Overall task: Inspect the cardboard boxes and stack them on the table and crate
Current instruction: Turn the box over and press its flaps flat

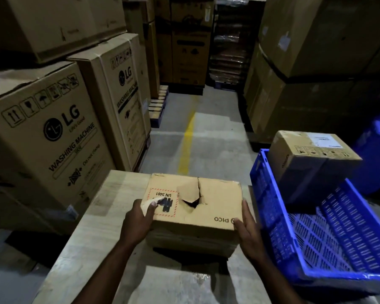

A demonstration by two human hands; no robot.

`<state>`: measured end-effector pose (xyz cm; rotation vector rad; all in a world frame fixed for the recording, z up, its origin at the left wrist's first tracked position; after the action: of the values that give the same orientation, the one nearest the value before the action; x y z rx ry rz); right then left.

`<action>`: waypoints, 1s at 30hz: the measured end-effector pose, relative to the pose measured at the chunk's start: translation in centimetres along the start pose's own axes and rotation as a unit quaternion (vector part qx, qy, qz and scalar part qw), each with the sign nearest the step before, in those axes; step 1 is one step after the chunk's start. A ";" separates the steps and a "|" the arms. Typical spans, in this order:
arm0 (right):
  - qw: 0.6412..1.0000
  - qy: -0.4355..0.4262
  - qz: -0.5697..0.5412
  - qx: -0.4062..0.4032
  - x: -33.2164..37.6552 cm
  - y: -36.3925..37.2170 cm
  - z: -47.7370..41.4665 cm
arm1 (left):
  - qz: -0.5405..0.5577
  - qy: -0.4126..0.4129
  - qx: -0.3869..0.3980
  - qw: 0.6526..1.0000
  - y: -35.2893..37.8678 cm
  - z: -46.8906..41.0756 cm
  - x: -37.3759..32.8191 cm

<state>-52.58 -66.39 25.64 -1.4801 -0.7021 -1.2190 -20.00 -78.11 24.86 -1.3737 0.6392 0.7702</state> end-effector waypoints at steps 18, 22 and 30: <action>0.973 -0.018 0.217 0.077 -1.3 1.3 -3.2 | -0.037 -0.006 -0.001 0.999 0.9 0.1 1.2; 0.947 -0.030 0.310 0.080 -1.1 1.6 -3.8 | -0.042 0.019 0.020 0.999 1.1 -0.2 0.6; 0.853 -0.165 0.477 0.133 2.9 7.0 -3.4 | -0.313 0.252 0.116 0.908 6.7 2.7 -5.2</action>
<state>-46.56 -72.10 25.74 -1.5047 -0.2410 -0.0962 -28.57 -75.79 25.15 -1.4441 0.6066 -0.1847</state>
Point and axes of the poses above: each hand's wrist, its own z-axis away from the middle knuckle, its own y-axis out of the palm, x = y × z, the point moved 8 cm from there along -z, towards the middle knuckle, and after that the axes turned 1 degree about -y, right-handed, at the moved point
